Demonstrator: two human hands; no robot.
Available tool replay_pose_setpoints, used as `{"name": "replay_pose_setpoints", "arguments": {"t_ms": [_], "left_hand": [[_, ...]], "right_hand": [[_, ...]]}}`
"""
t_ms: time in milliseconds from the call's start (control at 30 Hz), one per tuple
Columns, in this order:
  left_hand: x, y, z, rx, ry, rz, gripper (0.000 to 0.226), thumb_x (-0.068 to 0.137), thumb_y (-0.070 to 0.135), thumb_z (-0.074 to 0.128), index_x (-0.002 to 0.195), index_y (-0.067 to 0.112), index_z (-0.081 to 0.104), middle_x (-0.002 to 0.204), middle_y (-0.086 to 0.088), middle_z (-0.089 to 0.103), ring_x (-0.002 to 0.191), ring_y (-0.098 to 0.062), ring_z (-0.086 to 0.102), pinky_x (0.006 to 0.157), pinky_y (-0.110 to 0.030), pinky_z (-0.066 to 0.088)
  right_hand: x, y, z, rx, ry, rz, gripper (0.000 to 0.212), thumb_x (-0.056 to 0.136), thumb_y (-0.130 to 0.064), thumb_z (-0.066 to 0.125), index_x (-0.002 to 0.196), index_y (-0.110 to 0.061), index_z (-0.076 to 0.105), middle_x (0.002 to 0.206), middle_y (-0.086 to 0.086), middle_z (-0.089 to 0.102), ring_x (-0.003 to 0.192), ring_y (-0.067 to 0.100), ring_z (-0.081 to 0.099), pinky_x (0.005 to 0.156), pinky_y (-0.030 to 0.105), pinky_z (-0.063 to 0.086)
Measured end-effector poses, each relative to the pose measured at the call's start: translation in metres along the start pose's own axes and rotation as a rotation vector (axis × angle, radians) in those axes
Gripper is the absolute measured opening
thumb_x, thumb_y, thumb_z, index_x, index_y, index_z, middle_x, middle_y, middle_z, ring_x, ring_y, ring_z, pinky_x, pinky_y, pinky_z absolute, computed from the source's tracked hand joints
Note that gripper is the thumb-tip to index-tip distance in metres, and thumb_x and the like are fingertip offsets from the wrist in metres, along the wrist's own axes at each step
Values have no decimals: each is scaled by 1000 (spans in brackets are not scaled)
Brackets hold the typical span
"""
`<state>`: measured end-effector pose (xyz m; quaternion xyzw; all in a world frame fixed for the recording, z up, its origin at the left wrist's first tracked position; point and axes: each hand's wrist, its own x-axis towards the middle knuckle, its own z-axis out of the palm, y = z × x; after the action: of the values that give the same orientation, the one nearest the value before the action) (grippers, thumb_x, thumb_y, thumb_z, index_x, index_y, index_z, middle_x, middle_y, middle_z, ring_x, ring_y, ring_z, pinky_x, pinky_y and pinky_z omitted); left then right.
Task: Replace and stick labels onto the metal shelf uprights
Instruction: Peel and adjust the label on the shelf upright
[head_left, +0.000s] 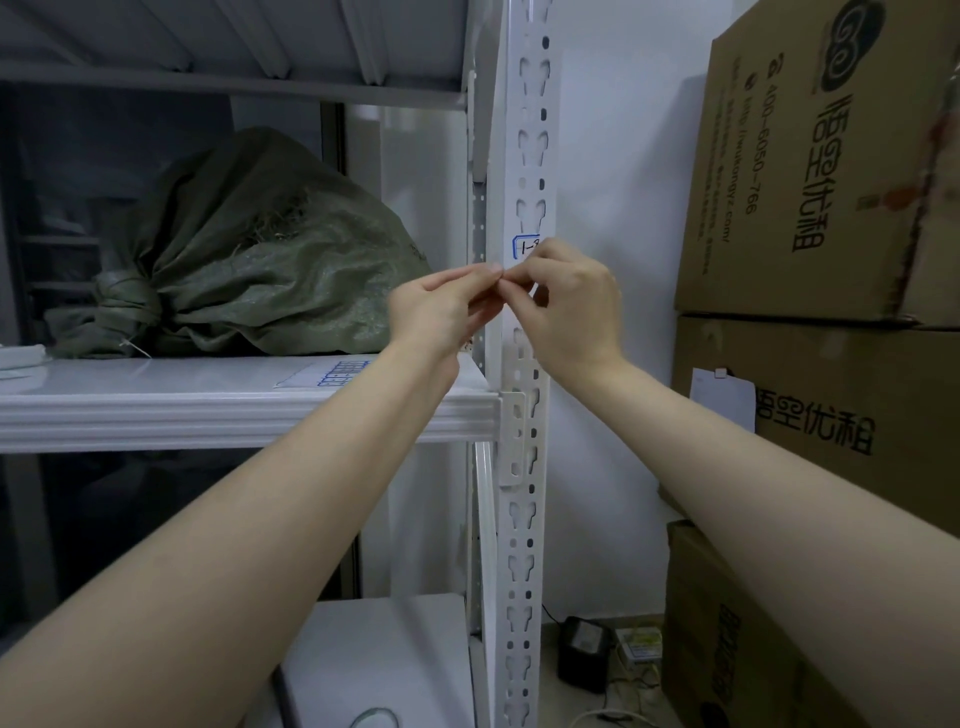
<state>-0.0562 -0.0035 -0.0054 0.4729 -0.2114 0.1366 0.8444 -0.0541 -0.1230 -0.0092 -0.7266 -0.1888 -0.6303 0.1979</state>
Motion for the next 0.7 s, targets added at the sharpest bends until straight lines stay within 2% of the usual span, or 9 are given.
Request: {"name": "replay_pose_setpoints", "arguments": {"t_ms": [133, 233, 333, 533, 700], "left_hand": [[4, -2, 0, 59, -32, -29, 10, 82, -8, 68, 91, -4, 67, 72, -12, 72, 64, -17, 72, 68, -22, 60], [7, -3, 5, 166, 8, 11, 10, 86, -8, 65, 94, -2, 67, 82, -14, 70, 67, -17, 69, 66, -21, 60], [17, -4, 10, 282, 62, 103, 12, 89, -4, 62, 92, 5, 69, 82, -9, 70, 68, -14, 66, 63, -19, 58], [35, 0, 20, 457, 86, 279, 8, 81, 10, 77, 88, 13, 74, 82, -1, 73, 76, -13, 70, 67, -22, 59], [46, 1, 29, 514, 99, 329, 7, 82, 5, 74, 88, 10, 73, 75, -3, 73, 61, -8, 68, 63, -19, 56]], "right_hand": [[-1, 9, -4, 60, -78, 33, 15, 80, -31, 64, 80, -22, 76, 76, -7, 61, 56, 12, 56, 59, 38, 51], [-4, 12, -4, 80, -93, 66, 16, 82, -29, 63, 89, -23, 75, 81, -6, 62, 59, 12, 59, 63, 38, 53], [-2, 18, -1, 36, 7, 108, 14, 85, -26, 62, 90, -20, 73, 86, -5, 63, 61, 12, 58, 62, 37, 53], [18, 30, 1, -157, 71, 91, 11, 86, -22, 63, 90, -13, 68, 96, 2, 56, 77, 16, 56, 60, 36, 52], [35, 37, -2, -182, 68, 143, 14, 87, -23, 63, 94, -12, 68, 101, 2, 57, 78, 17, 57, 64, 35, 51]]}}
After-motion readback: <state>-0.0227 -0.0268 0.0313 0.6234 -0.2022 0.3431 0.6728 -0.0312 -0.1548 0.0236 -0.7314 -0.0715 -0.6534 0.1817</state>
